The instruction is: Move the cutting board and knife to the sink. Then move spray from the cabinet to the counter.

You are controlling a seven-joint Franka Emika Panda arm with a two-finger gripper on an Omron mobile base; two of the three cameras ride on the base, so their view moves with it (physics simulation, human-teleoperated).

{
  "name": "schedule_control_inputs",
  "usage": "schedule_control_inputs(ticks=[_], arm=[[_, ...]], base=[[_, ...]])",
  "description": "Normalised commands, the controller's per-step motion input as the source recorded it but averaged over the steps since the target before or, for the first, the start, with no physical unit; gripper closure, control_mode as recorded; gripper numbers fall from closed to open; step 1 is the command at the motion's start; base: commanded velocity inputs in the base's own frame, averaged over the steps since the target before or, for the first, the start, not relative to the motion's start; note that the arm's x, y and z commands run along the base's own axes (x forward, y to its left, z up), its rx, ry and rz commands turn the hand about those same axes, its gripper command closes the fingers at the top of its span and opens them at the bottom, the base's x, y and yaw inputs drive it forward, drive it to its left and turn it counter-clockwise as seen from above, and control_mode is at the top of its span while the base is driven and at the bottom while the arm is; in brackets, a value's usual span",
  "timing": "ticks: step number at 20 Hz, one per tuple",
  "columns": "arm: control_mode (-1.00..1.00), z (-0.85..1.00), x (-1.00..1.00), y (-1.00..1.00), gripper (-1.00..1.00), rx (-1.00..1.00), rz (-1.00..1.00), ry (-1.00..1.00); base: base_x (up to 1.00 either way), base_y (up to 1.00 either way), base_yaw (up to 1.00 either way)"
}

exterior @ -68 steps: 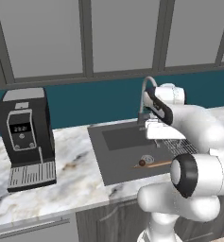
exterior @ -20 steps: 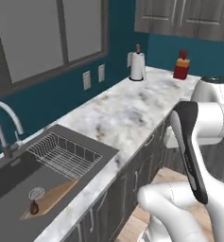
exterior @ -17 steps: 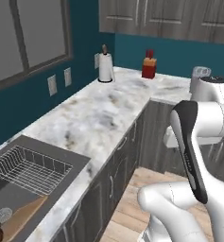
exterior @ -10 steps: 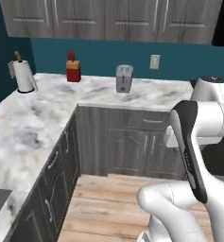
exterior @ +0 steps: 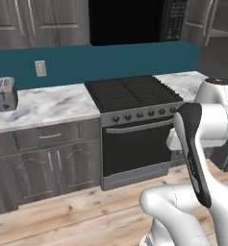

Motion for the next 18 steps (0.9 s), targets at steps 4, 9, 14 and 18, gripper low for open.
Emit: schedule_control_inputs(ticks=[4,9,14,18], arm=[[1.0,0.0,0.0,0.0,-1.0,0.0,0.0,0.0],[1.0,0.0,0.0,0.0,-1.0,0.0,0.0,0.0],[1.0,0.0,0.0,0.0,-1.0,0.0,0.0,0.0],[1.0,0.0,0.0,0.0,-1.0,0.0,0.0,0.0]], base=[[0.24,-0.98,-0.61],[0.63,-0.66,-0.17],[0.9,-0.86,0.12],[0.9,-0.81,0.25]])
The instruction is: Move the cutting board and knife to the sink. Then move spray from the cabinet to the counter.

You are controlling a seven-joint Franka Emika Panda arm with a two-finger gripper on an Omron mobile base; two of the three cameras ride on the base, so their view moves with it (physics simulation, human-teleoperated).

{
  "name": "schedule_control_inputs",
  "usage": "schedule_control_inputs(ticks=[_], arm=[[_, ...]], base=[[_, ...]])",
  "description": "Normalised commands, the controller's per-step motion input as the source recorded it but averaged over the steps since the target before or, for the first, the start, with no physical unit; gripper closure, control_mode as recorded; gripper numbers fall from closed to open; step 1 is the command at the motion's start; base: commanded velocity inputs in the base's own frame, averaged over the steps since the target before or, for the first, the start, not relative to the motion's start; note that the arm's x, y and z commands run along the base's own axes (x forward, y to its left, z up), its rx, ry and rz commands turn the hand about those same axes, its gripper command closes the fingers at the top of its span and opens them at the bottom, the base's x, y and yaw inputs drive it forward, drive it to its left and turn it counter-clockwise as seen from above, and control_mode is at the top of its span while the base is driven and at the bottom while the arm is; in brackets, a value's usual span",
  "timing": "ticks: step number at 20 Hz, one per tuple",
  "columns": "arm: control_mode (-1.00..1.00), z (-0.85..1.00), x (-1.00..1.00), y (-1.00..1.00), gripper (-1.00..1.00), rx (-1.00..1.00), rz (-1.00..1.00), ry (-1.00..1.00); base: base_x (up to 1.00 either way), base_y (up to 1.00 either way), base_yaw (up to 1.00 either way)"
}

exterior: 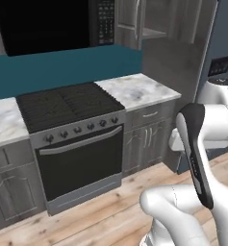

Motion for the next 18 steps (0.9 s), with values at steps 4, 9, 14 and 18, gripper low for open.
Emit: schedule_control_inputs(ticks=[4,9,14,18], arm=[[1.0,0.0,0.0,0.0,-1.0,0.0,0.0,0.0],[1.0,0.0,0.0,0.0,-1.0,0.0,0.0,0.0],[1.0,0.0,0.0,0.0,-1.0,0.0,0.0,0.0],[1.0,0.0,0.0,0.0,-1.0,0.0,0.0,0.0]], base=[[0.95,-0.59,0.28],[0.85,-0.13,0.08],[0.86,0.41,-0.01],[0.96,0.06,0.0]])
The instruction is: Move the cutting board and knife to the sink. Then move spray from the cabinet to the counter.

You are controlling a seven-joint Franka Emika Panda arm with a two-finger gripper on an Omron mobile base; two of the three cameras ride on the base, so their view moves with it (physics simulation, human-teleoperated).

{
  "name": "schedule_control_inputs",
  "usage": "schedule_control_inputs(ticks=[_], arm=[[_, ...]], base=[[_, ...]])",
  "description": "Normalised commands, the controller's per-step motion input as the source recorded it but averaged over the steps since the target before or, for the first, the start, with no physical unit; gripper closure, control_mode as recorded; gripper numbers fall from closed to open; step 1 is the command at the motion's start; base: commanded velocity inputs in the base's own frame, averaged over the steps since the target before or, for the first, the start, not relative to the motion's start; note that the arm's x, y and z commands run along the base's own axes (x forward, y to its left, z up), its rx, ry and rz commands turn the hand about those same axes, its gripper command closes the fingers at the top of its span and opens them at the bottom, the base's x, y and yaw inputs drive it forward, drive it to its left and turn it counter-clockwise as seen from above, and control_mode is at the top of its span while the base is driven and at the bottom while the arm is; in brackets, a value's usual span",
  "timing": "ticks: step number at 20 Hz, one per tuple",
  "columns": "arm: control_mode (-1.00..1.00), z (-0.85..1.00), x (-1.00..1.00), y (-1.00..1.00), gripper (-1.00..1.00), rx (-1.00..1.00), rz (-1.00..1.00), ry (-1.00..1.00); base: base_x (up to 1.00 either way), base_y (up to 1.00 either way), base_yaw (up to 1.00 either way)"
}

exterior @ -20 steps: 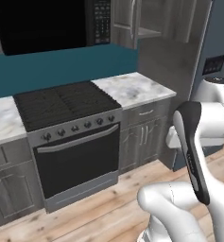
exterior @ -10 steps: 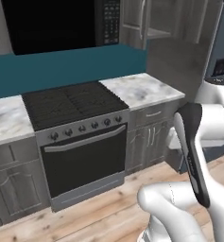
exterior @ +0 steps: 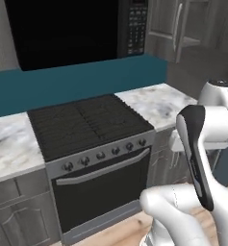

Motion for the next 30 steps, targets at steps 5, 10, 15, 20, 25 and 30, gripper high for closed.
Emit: schedule_control_inputs(ticks=[5,10,15,20,25,30], arm=[[1.0,0.0,0.0,0.0,-1.0,0.0,0.0,0.0],[1.0,0.0,0.0,0.0,-1.0,0.0,0.0,0.0],[1.0,0.0,0.0,0.0,-1.0,0.0,0.0,0.0],[1.0,0.0,0.0,0.0,-1.0,0.0,0.0,0.0],[1.0,0.0,0.0,0.0,-1.0,0.0,0.0,0.0],[1.0,0.0,0.0,0.0,-1.0,0.0,0.0,0.0]], base=[[0.31,-0.82,0.19],[0.29,-0.96,0.38],[0.47,-0.53,0.3],[0.5,-0.15,0.05],[0.55,-0.58,-0.04],[0.38,-0.59,-0.04]])
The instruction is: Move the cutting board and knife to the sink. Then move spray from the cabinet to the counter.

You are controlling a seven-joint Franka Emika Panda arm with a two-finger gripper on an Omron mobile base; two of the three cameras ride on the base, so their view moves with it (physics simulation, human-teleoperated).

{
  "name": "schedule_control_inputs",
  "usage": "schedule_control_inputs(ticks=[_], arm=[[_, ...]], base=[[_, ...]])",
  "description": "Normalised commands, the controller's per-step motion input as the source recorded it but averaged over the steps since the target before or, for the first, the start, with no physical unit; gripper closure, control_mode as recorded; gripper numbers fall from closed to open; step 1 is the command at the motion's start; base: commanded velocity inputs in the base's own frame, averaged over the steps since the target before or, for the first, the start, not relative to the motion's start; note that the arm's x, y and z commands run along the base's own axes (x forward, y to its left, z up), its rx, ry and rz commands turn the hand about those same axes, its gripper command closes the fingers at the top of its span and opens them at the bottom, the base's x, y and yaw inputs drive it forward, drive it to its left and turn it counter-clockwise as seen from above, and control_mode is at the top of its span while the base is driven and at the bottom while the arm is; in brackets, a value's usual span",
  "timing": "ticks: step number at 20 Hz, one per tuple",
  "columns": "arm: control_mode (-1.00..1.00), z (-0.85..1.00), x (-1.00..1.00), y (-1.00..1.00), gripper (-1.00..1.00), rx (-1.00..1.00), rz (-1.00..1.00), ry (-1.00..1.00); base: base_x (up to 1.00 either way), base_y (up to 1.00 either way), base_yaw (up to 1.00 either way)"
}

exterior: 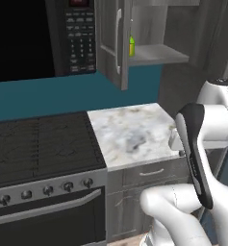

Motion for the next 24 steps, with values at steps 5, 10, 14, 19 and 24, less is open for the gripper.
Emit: schedule_control_inputs(ticks=[5,10,14,19,24], arm=[[1.0,0.0,0.0,0.0,-1.0,0.0,0.0,0.0],[1.0,0.0,0.0,0.0,-1.0,0.0,0.0,0.0],[1.0,0.0,0.0,0.0,-1.0,0.0,0.0,0.0],[1.0,0.0,0.0,0.0,-1.0,0.0,0.0,0.0],[1.0,0.0,0.0,0.0,-1.0,0.0,0.0,0.0]], base=[[0.49,-0.2,0.05],[0.55,-0.24,0.12],[0.31,-0.61,0.01],[0.18,-0.17,0.0],[0.31,0.0,0.01]])
